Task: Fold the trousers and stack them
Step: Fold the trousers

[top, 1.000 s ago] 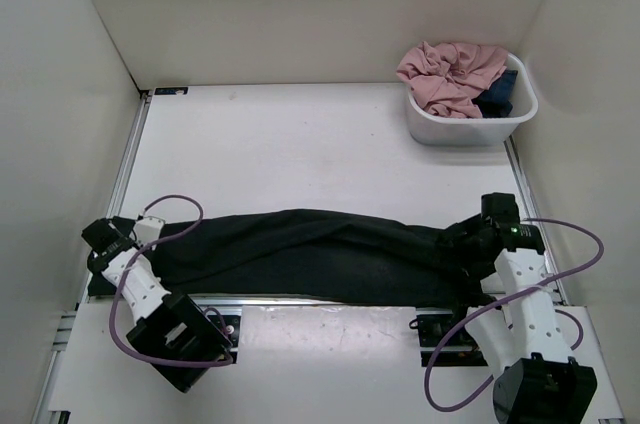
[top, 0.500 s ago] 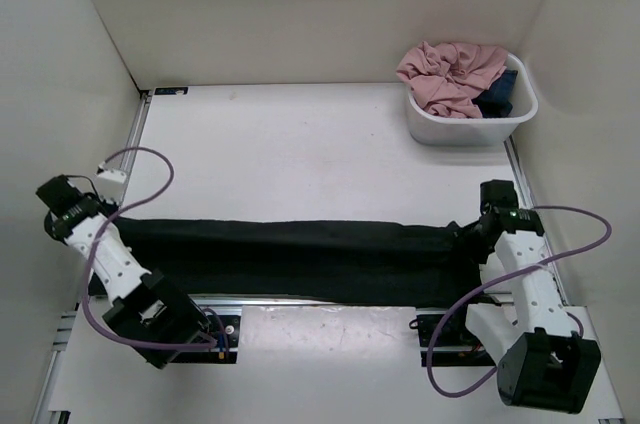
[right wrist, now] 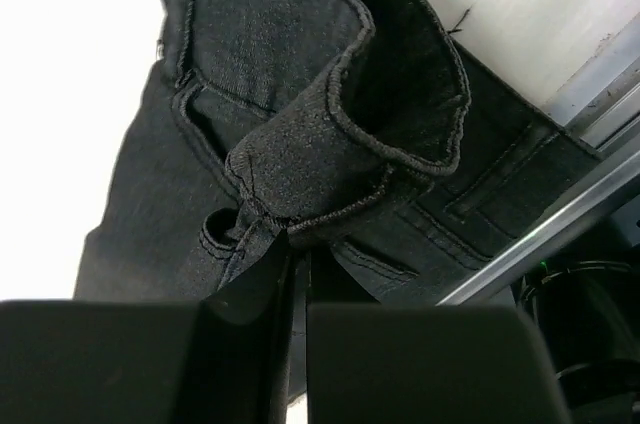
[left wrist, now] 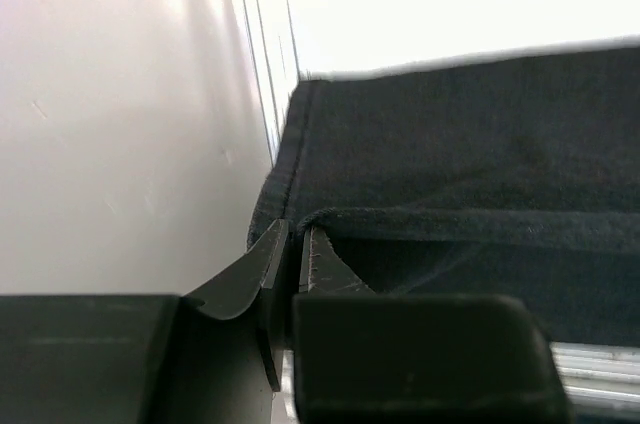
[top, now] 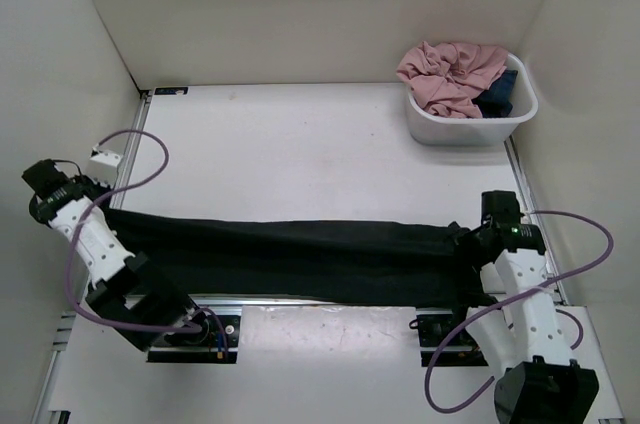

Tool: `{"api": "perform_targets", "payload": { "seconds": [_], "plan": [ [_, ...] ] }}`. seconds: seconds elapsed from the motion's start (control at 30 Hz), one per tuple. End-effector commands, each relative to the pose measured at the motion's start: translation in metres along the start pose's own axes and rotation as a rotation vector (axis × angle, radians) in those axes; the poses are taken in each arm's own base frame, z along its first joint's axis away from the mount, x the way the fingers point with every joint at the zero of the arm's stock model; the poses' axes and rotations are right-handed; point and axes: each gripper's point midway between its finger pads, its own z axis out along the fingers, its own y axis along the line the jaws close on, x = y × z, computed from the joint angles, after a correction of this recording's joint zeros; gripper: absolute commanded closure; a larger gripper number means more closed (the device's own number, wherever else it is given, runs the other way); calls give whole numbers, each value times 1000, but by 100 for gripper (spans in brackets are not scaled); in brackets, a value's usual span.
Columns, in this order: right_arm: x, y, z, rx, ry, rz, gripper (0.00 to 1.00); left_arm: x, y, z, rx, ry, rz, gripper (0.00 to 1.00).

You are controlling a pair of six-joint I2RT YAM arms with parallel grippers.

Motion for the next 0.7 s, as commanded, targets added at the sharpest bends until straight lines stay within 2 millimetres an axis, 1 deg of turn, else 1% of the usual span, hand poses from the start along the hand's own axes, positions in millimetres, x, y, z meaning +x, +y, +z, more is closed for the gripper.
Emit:
{"api": "perform_targets", "payload": {
  "seconds": [0.0, 0.03, 0.07, 0.1, 0.13, 0.17, 0.2, 0.23, 0.27, 0.3, 0.33, 0.4, 0.43, 0.47, 0.5, 0.53, 0.57, 0.6, 0.63, 0.67],
  "plan": [
    [-29, 9, 4, 20, -106, 12, 100, -52, 62, -9, -129, -131, 8, 86],
    [-40, 24, -5, -10, -126, 17, 100, -61, 73, -12, -143, -147, -37, 86],
    [-43, 29, -3, 12, -112, 0, 100, -87, 96, -26, -192, -195, -28, 86],
    [-48, 36, -6, 8, -115, 0, 100, -94, 103, -20, -188, -195, -38, 86],
    [-54, 43, -9, 3, -119, -15, 100, -101, 111, -23, -203, -208, -44, 86],
    [-62, 53, -15, -9, -128, -22, 100, -108, 113, -26, -203, -217, -36, 86],
    [-61, 54, -17, -10, -125, -44, 100, -112, 116, -30, -214, -225, -32, 86],
    [-59, 52, -17, -3, -119, -46, 100, -111, 115, -32, -217, -226, -22, 86],
    [-60, 53, -21, -16, -129, -44, 100, -106, 113, -33, -223, -211, 5, 86],
    [-53, 43, -14, 4, -115, -47, 100, -91, 98, -29, -207, -179, 17, 86],
    [-50, 39, -15, -11, -125, -44, 100, -83, 88, -26, -193, -164, 37, 86],
    [-37, 29, -11, -15, -98, -35, 100, -61, 71, -23, -184, -106, 97, 86],
    [-27, 15, -3, 17, -75, -28, 100, -35, 51, -17, -160, -60, 97, 86],
    [-19, 12, -2, -4, -60, -27, 100, -23, 40, -14, -147, -34, 114, 86],
    [-12, 6, 3, 0, -40, -17, 100, 7, 24, -9, -132, 38, 131, 86],
    [-4, -1, 6, 7, -23, -19, 100, 21, 20, -8, -138, 71, 135, 86],
    [7, -17, 16, 50, 7, -25, 100, 35, 17, -7, -142, 103, 137, 86],
    [13, -20, 19, 53, 23, -16, 100, 49, 18, -9, -155, 140, 153, 86],
    [16, -25, 20, 62, 29, -17, 100, 71, 15, -9, -159, 178, 124, 86],
    [20, -30, 21, 79, 41, -19, 100, 82, 18, -11, -172, 204, 120, 86]
  ]
}}
